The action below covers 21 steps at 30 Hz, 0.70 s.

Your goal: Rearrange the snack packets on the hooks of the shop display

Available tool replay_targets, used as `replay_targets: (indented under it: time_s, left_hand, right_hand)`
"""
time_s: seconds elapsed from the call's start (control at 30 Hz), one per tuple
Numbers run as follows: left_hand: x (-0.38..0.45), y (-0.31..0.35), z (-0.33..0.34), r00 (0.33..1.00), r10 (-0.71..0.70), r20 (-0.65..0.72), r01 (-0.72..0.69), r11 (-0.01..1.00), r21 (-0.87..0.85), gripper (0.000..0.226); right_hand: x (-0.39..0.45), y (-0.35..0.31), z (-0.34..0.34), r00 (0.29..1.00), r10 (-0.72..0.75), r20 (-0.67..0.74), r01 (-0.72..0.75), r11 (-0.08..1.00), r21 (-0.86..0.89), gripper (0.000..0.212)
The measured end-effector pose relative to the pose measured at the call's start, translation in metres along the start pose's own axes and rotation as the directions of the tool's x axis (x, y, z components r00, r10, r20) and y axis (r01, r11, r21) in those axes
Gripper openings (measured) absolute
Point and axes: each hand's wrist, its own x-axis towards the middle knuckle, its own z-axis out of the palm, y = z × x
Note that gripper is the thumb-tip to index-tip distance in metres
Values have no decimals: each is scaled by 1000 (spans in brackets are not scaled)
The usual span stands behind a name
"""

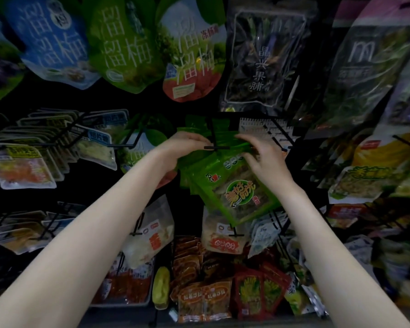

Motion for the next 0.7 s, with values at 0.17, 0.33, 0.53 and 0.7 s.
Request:
replay_targets:
  time_s: [0.17, 0.33, 0.53, 0.7]
  left_hand:
    - [5, -3, -4, 999, 36, -40, -37, 999, -15, 9]
    - [8, -16, 17, 775, 493, -395, -272, 825, 495, 16]
    - [-25, -40, 25, 692, 663, -286, -511, 730, 455, 22]
    - [-19, -39, 22, 722, 616, -316, -452, 765, 459, 26]
  right_hand:
    - [-13, 6, 5, 996, -40, -79, 36, 997, -62, 54]
    - [-27, 7, 9, 988, -102, -114, 101, 995, -7, 40]
    - [-19, -3, 20, 981, -83, -178, 98, 992, 77, 28]
    - [-12, -8, 35, 987, 6, -160, 17, 990, 140, 33]
